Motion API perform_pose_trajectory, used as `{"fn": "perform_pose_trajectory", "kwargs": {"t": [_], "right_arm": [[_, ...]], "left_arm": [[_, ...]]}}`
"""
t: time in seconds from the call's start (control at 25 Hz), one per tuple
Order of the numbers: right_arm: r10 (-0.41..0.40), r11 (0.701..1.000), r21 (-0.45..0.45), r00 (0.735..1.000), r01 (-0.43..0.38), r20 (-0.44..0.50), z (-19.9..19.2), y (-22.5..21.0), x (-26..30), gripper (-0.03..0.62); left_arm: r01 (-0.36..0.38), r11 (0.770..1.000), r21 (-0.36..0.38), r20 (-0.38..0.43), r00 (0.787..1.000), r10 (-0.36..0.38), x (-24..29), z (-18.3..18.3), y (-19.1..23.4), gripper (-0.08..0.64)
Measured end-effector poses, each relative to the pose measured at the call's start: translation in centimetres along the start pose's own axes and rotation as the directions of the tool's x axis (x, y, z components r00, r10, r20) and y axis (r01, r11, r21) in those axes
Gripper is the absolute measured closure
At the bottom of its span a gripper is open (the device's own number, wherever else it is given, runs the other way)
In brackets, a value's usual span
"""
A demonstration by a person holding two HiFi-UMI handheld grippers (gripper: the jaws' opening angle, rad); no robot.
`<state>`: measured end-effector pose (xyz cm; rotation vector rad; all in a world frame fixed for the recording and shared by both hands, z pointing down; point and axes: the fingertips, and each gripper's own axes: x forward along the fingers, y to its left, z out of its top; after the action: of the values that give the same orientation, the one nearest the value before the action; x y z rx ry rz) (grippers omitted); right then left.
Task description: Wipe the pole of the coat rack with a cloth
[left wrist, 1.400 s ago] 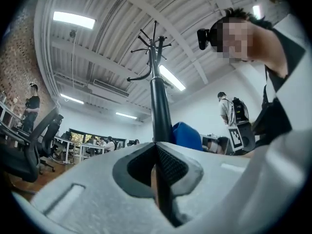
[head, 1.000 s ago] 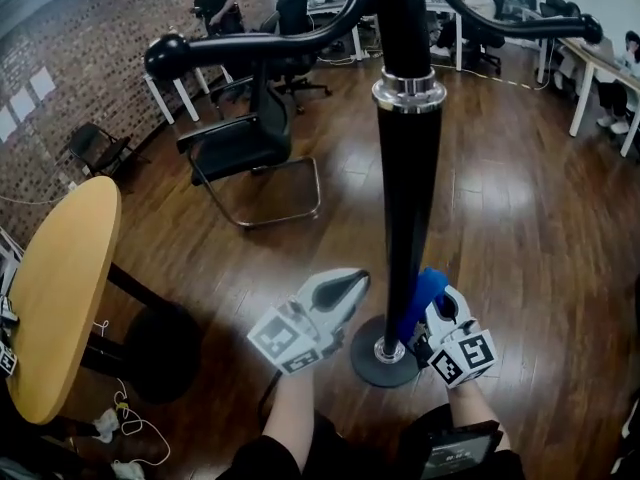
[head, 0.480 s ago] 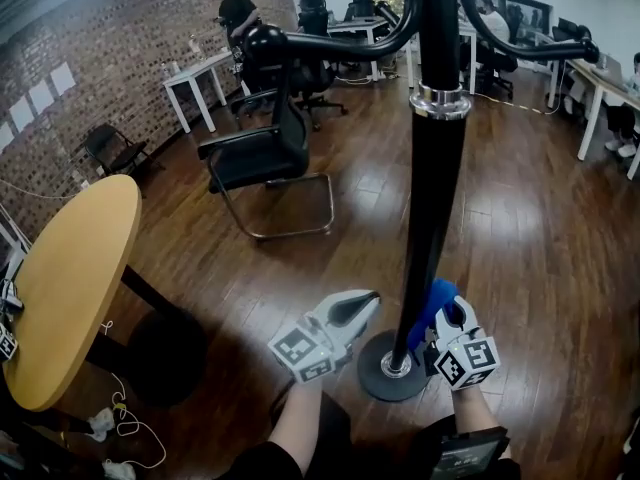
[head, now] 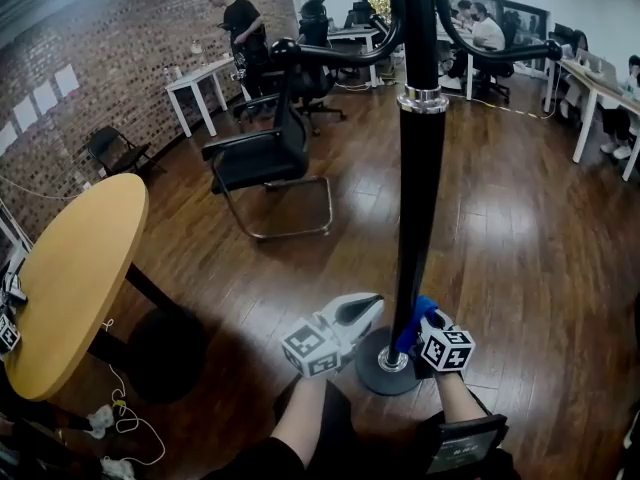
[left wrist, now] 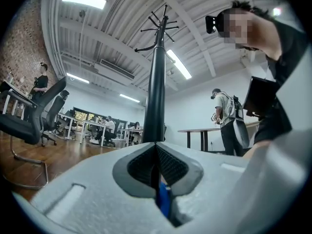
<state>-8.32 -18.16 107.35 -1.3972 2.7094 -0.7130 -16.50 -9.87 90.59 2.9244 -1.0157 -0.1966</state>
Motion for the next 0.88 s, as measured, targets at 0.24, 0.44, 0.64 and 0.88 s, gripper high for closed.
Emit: {"fn": "perform_pose_trajectory", "kwargs": {"t": [0.24, 0.44, 0.64, 0.88], "right_arm": [[0.117, 0.993, -0.035, 0.964, -0.112, 0.239, 12.1, 5.2, -2.3, 0.572], [0.331, 0.939, -0.277, 0.740, -0.201, 0.585, 31.2, 16.4, -10.2, 0.572], [0.479, 0.800, -0.599, 0.606, -0.004, 0.635, 40.3, 26.7, -15.3, 0.575], [0.260, 0.434, -0.826, 0.829, 0.359, 0.496, 37.0, 29.4, -11.4, 0.574]], "left_arm": [[-0.014, 0.999, 0.038, 0.035, 0.999, 0.013, -0.5, 2.5, 0.2, 0.560], [-0.016, 0.999, 0.042, 0.041, 0.999, 0.014, -0.5, 3.5, 0.2, 0.560], [-0.019, 0.997, 0.081, 0.070, 0.997, 0.013, -0.8, 7.0, -0.4, 0.560], [-0.045, 0.993, 0.107, 0.088, 0.995, 0.036, -2.1, 8.0, 0.3, 0.560]]}}
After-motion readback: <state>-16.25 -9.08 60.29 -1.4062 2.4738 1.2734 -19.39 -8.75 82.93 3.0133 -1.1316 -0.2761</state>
